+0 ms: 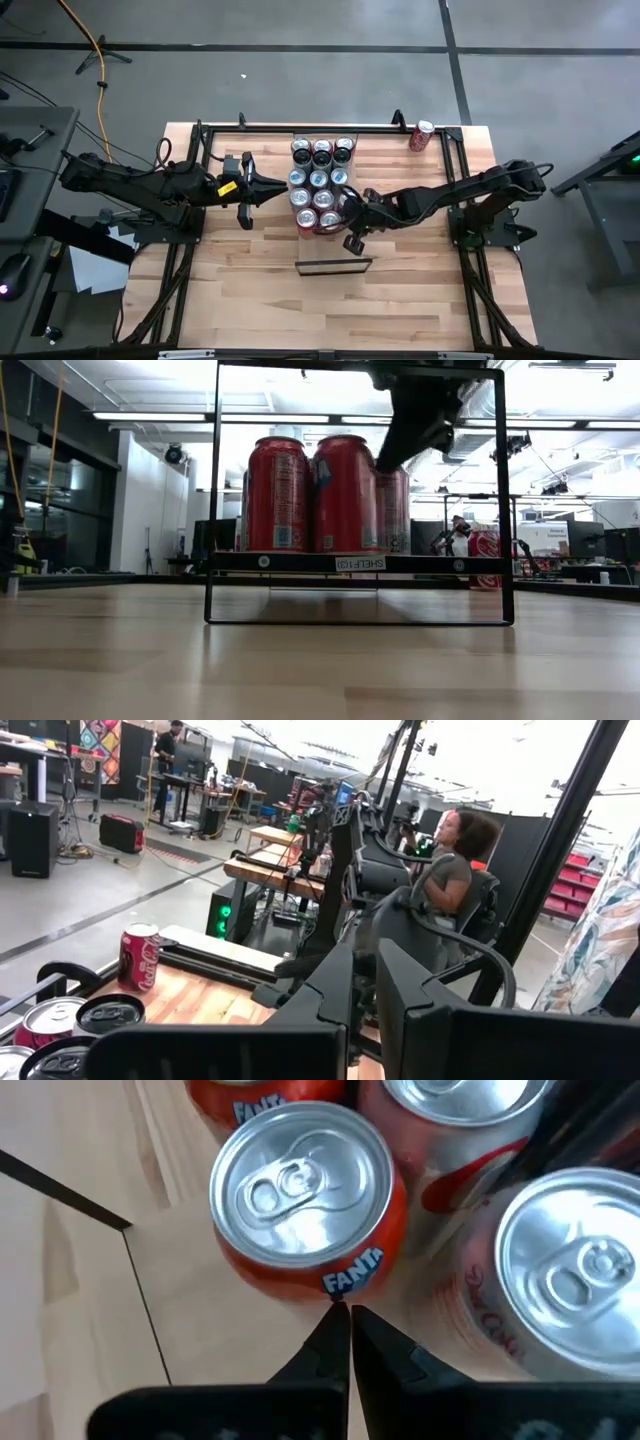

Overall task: Place canned beverage on shelf
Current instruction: Put the red soda can on the shelf aligned with the other orange soda can, then stack the red soda can on the top of the red soda can

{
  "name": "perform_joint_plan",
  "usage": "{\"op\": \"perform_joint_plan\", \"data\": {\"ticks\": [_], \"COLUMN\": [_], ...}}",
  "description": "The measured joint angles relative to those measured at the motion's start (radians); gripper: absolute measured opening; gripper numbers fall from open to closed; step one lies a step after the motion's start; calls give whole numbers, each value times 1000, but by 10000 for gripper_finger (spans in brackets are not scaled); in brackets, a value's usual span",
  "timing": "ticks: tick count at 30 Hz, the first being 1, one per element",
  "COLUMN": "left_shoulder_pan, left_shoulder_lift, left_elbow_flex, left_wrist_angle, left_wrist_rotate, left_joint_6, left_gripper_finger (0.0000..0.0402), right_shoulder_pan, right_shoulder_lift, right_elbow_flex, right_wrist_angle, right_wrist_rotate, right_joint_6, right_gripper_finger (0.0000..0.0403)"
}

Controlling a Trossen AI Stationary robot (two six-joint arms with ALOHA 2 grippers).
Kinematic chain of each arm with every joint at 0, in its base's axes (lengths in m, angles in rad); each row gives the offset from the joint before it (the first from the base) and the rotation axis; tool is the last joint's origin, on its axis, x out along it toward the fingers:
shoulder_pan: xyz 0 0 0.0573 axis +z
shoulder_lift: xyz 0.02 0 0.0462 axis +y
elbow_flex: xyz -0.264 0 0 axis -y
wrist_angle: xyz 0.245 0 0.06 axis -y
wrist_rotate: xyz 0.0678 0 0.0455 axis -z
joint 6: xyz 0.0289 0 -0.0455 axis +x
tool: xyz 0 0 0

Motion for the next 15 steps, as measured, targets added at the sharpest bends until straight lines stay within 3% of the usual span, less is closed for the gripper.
{"op": "perform_joint_plan", "data": {"ticks": [9,15], "left_shoulder_pan": [0,0], "left_shoulder_lift": [0,-54], "left_elbow_flex": [0,0], "left_wrist_angle": [0,-81], "left_wrist_rotate": [-1,4], "left_joint_6": [0,9], "left_gripper_finger": [0,0], "right_shoulder_pan": [-2,5], "right_shoulder_lift": [-19,-193], "right_elbow_flex": [0,0], "right_wrist_angle": [-10,-179], "right_wrist_rotate": [-21,2], "right_joint_6": [-22,-19], "right_gripper_finger": [0,0]}}
